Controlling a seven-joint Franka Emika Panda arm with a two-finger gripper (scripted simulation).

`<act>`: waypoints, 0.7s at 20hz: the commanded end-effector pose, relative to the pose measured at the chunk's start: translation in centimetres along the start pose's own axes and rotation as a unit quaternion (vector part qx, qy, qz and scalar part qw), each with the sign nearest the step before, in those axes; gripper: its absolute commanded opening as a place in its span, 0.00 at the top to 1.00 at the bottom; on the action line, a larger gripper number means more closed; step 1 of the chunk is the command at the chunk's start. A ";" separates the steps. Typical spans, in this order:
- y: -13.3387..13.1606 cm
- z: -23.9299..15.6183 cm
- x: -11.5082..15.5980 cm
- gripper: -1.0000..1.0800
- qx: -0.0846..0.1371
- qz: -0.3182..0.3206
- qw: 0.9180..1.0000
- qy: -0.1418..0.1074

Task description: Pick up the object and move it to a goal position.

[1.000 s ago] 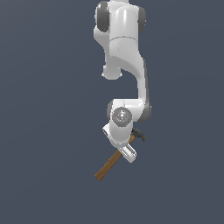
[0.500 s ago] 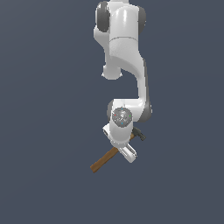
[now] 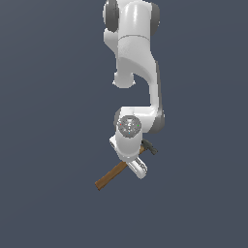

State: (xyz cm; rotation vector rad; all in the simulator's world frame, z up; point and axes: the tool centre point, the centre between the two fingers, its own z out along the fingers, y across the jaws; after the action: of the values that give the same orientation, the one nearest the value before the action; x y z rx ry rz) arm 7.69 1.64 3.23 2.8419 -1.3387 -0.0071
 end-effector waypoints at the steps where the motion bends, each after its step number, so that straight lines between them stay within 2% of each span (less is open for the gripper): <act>1: 0.9 -1.6 1.3 1.00 0.002 0.001 1.000 0.002; 14: 8.1 -12.3 9.9 1.00 0.002 0.002 1.000 0.002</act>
State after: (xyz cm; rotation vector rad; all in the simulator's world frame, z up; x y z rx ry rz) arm 7.71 -9.80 14.05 2.8397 -1.3448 -0.0051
